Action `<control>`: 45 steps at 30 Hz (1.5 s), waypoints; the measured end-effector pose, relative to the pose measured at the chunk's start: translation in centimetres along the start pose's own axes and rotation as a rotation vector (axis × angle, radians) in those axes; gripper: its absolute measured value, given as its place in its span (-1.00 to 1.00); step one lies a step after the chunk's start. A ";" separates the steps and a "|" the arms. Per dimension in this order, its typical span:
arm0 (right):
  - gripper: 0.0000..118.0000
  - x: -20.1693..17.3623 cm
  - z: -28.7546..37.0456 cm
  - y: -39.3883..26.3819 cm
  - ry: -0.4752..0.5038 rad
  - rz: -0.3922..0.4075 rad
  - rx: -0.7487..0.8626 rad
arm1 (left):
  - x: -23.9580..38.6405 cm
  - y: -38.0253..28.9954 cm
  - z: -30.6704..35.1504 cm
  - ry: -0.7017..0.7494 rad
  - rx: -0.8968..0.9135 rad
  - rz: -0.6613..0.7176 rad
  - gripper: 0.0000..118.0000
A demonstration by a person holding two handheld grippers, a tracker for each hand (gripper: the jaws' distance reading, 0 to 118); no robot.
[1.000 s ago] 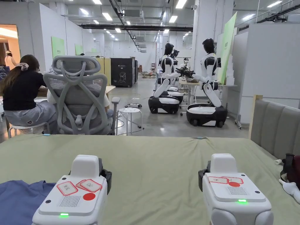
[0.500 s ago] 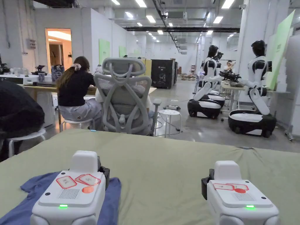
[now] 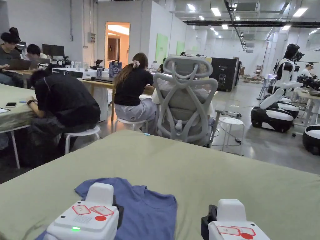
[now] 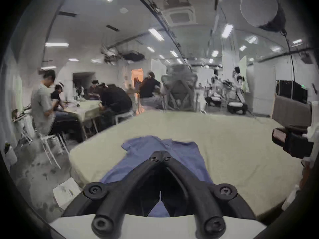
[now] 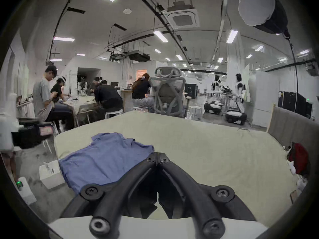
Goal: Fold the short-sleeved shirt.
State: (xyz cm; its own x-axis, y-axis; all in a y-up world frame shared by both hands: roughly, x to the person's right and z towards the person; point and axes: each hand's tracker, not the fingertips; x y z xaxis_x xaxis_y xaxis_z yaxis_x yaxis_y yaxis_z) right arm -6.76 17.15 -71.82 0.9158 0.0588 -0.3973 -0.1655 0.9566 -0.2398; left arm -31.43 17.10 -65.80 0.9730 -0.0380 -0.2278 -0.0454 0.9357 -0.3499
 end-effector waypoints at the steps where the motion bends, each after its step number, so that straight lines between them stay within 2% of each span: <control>1: -1.00 0.1 -0.6 0.1 0.005 0.011 -0.007 | 0.5 0.2 -2.1 -0.036 -0.061 -0.007 -1.00; 5: -1.00 1.1 -2.6 0.1 0.008 0.026 -0.037 | 2.4 0.7 -12.6 -0.100 -0.278 -0.047 -1.00; 8: -1.00 1.9 -4.2 -0.3 -0.003 0.043 -0.055 | 2.7 0.0 -20.8 -0.220 -0.471 0.068 -1.00; 10: -1.00 2.6 -5.1 -0.8 -0.001 0.042 -0.073 | 3.1 -0.6 -24.6 -0.251 -0.528 0.093 -1.00; 12: -1.00 3.1 -6.3 -1.3 -0.009 0.040 -0.097 | 4.2 -0.8 -26.9 -0.240 -0.551 0.046 -0.14; 14: -1.00 3.8 -7.2 -1.9 -0.019 0.041 -0.114 | 5.1 -1.3 -29.0 -0.214 -0.567 0.005 0.32; 15: -1.00 4.1 -7.5 -2.1 -0.022 0.036 -0.123 | 5.3 -1.7 -29.9 -0.219 -0.580 0.000 0.77; 16: -1.00 4.4 -7.8 -2.4 -0.024 0.028 -0.131 | 5.6 -2.0 -30.5 -0.232 -0.580 -0.003 0.89; 19: -1.00 5.3 -7.9 -3.2 -0.036 0.025 -0.149 | 6.4 -4.2 -32.8 -0.248 -0.667 0.009 0.48; 20: -1.00 5.6 -7.9 -3.4 -0.041 0.027 -0.156 | 6.4 -5.4 -33.5 -0.252 -0.713 0.010 0.21; 21: -1.00 6.0 -7.8 -3.6 -0.046 0.026 -0.162 | 6.4 -6.1 -33.6 -0.207 -0.707 -0.011 0.12; 22: -1.00 6.5 -7.5 -3.7 -0.053 0.023 -0.165 | 6.1 -5.6 -33.2 -0.232 -0.671 0.003 0.10; 24: -1.00 7.6 -7.0 -3.9 -0.068 0.011 -0.161 | 5.7 -4.0 -32.6 -0.188 -0.619 0.051 -1.00; 25: -1.00 8.2 -6.8 -3.9 -0.079 -0.003 -0.158 | 5.6 -3.4 -32.8 -0.136 -0.588 0.034 -1.00; 27: -1.00 9.5 -6.0 -3.7 -0.089 -0.036 -0.158 | 6.5 -2.7 -33.0 -0.204 -0.636 0.015 -1.00; 28: -1.00 10.2 -5.5 -3.7 -0.098 -0.042 -0.154 | 7.4 -2.0 -32.1 -0.178 -0.603 -0.063 -1.00; 29: -1.00 10.9 -4.9 -3.5 -0.116 -0.047 -0.147 | 8.3 -1.0 -31.5 -0.182 -0.559 -0.083 -1.00; 31: -1.00 12.5 -3.6 -3.2 -0.149 -0.066 -0.127 | 10.2 1.5 -30.0 -0.253 -0.493 0.001 -1.00; 33: -1.00 14.4 -2.2 -2.9 -0.185 -0.081 -0.119 | 13.5 3.2 -28.3 -0.316 -0.440 -0.066 -1.00; 40: -1.00 21.4 4.3 -2.2 -0.357 -0.110 -0.072 | 30.1 7.6 -20.5 -0.658 -0.298 -0.140 -1.00; 45: -1.00 25.8 8.5 -3.1 -0.475 -0.112 -0.087 | 43.1 6.5 -15.0 -0.896 -0.299 -0.247 -1.00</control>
State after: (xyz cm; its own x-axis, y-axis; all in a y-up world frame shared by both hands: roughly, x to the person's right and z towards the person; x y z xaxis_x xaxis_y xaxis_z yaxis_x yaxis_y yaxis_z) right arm 20.51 18.10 -73.82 0.9919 0.1004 0.0779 -0.0684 0.9383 -0.3391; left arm 6.81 16.27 -91.50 0.7691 0.1747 0.6148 0.2480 0.8050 -0.5390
